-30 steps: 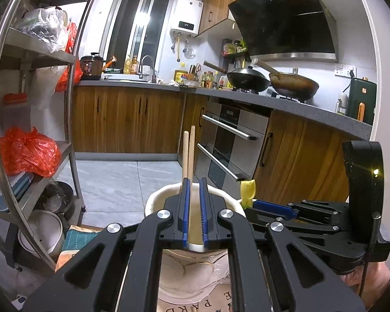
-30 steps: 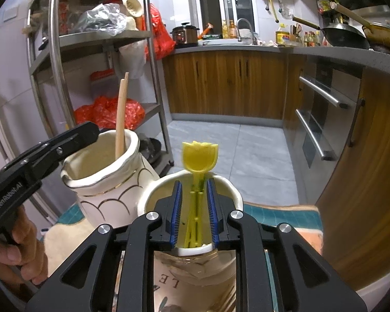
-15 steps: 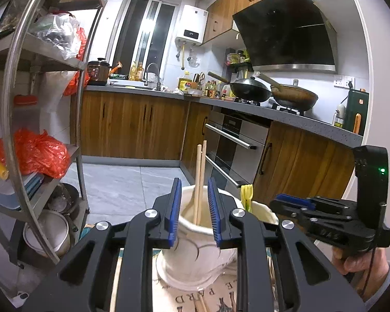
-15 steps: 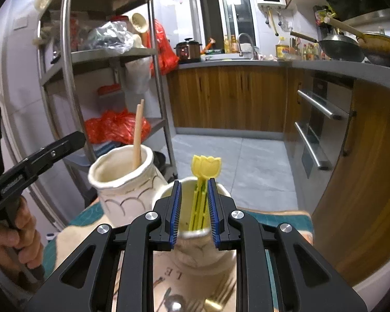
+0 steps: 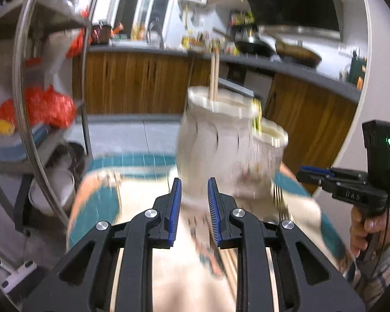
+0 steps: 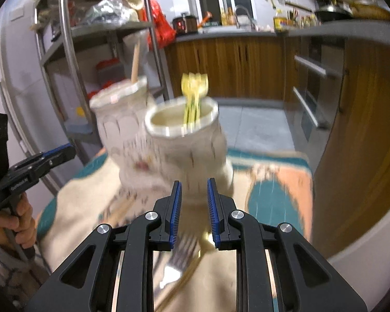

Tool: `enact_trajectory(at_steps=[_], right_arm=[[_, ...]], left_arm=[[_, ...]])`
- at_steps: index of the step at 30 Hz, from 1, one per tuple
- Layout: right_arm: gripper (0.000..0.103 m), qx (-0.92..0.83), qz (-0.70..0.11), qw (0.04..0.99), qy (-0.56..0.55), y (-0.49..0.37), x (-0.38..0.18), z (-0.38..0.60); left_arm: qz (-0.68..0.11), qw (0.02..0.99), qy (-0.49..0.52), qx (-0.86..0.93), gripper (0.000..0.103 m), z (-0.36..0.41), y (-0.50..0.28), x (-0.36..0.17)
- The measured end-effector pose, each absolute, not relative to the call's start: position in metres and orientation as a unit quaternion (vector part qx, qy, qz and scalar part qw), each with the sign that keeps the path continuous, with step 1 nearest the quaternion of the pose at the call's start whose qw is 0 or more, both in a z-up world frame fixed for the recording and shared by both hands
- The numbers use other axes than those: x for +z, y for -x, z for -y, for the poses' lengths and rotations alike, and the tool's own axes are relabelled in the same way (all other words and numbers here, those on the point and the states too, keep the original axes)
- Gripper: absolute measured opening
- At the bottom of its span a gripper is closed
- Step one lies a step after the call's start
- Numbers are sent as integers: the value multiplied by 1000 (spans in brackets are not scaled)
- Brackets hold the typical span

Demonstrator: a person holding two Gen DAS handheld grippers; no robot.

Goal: Organize utensils
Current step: 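Move both tools back toward the remaining chopsticks and forks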

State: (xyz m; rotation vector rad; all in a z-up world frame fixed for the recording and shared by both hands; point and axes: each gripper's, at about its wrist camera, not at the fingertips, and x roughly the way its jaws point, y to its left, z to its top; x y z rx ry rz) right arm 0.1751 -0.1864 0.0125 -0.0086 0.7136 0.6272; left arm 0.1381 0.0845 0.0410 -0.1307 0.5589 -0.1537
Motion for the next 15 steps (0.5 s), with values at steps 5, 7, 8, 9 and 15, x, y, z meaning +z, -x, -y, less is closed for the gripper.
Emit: enact_trajectory(at_steps=[5,7,8,9,15], right_arm=[[22,304,-383,872,8,-162,-12,191],[22,307,-392,867,7,-158,-16,192],[22,306,-395,866,7,-156,-19,193],[22,307,-400,863,9,-154,-21,193],[22,312,-413,855,16,-146,-27,192]], left_arm=[[-329,938,47,-98,21,-71,-130,12],[-345,932,42,-107,21,-64,-128,3],[-356,927,36,-114,21,-60,-127,-2],[-362,924,31,-119,21,-56,-125,-5],[-392,911,-4,-127,21,-39,-123,-19]])
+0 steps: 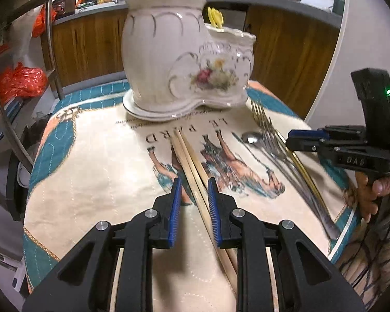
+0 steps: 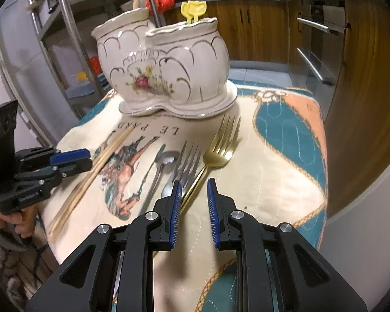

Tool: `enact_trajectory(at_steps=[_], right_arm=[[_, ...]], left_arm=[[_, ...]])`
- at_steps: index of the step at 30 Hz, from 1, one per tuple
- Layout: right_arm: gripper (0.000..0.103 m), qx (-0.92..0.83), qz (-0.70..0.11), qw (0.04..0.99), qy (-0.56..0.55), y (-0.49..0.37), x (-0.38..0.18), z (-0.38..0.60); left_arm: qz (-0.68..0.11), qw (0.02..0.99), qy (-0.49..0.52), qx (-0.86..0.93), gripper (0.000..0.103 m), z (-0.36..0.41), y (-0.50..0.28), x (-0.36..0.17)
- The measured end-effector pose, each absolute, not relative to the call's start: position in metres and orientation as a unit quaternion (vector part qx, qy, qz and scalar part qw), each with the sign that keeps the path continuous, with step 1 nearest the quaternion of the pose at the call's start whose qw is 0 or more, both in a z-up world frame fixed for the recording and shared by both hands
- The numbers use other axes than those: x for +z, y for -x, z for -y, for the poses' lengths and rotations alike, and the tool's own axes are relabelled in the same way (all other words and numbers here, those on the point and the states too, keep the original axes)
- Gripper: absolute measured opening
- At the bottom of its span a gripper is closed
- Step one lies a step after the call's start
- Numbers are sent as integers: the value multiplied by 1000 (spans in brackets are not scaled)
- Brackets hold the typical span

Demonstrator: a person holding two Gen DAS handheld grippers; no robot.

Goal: Organize utensils
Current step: 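Move both tools back toward the remaining chopsticks and forks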

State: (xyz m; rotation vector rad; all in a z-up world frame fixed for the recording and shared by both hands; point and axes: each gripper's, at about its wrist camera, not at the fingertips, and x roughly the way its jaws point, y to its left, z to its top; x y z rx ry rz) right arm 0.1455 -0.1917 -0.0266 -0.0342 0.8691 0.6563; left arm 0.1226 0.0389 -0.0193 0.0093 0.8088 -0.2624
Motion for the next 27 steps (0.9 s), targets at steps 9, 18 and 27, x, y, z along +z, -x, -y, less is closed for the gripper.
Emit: enact_trajectory(at_steps=[9,18,27], right_arm=[[22,317,-417,851,29,-144,-28,188],[22,302,-417,857,31,-146,-28,198],[21,274,-449,844,106,-154,-25,191]], left_arm=[[-396,911,-5,-118,21,-42,-126,-20],[-398,910,7,-114,21,-51,-129,-18],[-404,908,3,-111,21,-54,-131,-18]])
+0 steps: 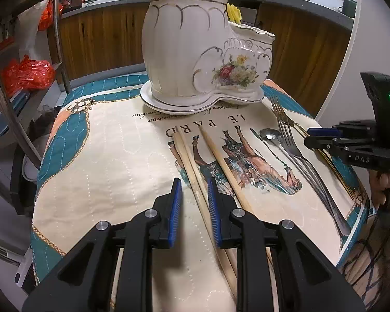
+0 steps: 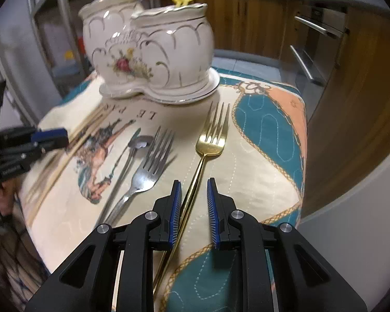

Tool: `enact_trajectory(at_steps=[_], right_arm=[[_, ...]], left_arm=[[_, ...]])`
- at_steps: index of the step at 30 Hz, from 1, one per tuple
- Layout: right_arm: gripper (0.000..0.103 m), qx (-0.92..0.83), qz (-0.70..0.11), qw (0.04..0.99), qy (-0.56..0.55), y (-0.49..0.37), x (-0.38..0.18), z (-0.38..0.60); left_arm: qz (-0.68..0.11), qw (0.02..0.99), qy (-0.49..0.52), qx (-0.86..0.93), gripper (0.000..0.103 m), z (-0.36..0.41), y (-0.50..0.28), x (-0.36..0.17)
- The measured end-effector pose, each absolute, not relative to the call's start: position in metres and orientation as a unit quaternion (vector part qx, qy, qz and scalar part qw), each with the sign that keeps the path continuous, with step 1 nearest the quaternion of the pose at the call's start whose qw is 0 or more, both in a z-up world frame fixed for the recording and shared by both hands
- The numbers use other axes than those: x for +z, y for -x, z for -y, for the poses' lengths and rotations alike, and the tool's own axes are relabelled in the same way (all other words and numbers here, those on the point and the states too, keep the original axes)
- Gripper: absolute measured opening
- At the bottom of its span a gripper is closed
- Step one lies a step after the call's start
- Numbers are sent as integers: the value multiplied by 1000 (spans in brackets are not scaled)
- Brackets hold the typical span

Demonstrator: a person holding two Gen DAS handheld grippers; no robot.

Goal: Organize utensils
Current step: 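Move both tools back toward the remaining chopsticks and forks, then close left tool on a chopstick while right tool grasps the gold fork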

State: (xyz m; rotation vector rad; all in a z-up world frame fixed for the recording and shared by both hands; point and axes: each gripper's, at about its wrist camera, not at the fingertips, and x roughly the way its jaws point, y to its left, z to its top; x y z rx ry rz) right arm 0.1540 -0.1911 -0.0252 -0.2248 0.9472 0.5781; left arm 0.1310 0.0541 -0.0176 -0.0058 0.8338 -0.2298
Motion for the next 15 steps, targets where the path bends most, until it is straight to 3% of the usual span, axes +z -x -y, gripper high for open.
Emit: enact_trajectory(at_steps=[9,15], right_arm=[[21,274,-520,780,216,-171,-18,176],[21,275,-542,761,225,-181,-18,170]], left_arm=[[-422,895,-40,-137,21,-46,-130,-17],[-433,887,13,-161,21,-61,-134,-16]])
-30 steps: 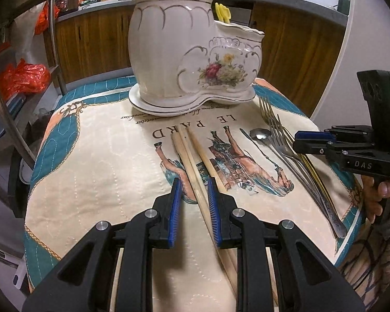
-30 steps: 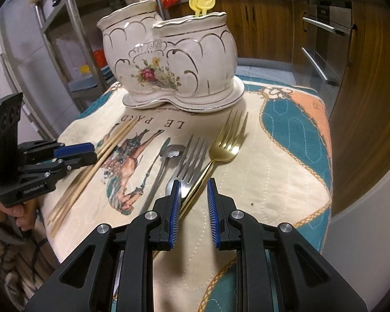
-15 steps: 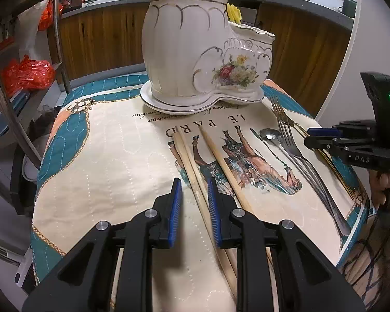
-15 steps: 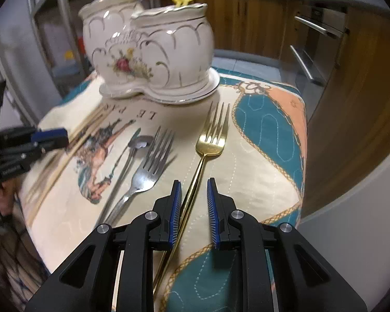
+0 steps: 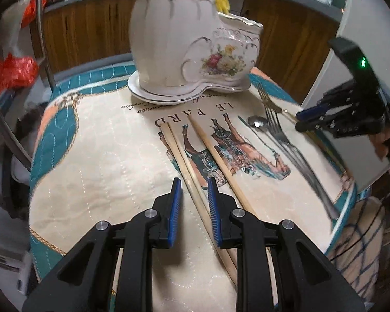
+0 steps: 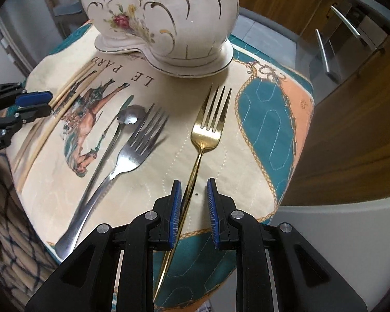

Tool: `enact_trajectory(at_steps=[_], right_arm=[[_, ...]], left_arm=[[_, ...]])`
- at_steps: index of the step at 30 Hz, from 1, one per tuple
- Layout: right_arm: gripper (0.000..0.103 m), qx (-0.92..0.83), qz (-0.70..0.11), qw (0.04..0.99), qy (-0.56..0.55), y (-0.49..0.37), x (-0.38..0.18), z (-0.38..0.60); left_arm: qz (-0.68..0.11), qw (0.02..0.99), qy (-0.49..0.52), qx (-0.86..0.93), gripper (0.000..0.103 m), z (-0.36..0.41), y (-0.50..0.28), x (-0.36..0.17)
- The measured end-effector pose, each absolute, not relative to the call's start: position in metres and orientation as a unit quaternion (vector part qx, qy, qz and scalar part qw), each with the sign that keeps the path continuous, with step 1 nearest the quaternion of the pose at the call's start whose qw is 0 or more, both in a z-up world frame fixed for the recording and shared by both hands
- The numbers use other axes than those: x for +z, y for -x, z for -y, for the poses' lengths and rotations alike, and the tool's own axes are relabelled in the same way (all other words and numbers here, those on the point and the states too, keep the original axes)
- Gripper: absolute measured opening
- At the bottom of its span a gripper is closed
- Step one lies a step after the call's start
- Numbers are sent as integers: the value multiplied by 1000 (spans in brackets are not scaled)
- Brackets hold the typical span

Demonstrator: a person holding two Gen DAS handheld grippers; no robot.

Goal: Organize utensils
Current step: 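Close left tool on a chopstick while right tool grasps the gold fork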

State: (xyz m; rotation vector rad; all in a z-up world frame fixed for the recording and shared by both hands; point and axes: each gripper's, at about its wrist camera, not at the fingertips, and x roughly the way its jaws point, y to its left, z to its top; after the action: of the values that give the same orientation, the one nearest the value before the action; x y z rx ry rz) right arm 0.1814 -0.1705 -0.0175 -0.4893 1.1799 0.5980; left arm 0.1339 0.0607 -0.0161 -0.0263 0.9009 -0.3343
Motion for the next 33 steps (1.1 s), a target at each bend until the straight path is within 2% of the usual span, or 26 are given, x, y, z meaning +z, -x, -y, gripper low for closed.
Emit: enact_trajectory(at_steps=[17,24,33], right_arm=[[21,280,-533,770,209,-179,-18,174],[21,272,-541,760,237,-179,-17,166],[19,265,-566,733,269,-184,-19,152]], left_arm=[[-432,884,72,-162,21,-77,-138,-20],[-449,879,41,-156,19,-72,-142,-18],[-529,830,-45,-170,19,-63,-158,-10]])
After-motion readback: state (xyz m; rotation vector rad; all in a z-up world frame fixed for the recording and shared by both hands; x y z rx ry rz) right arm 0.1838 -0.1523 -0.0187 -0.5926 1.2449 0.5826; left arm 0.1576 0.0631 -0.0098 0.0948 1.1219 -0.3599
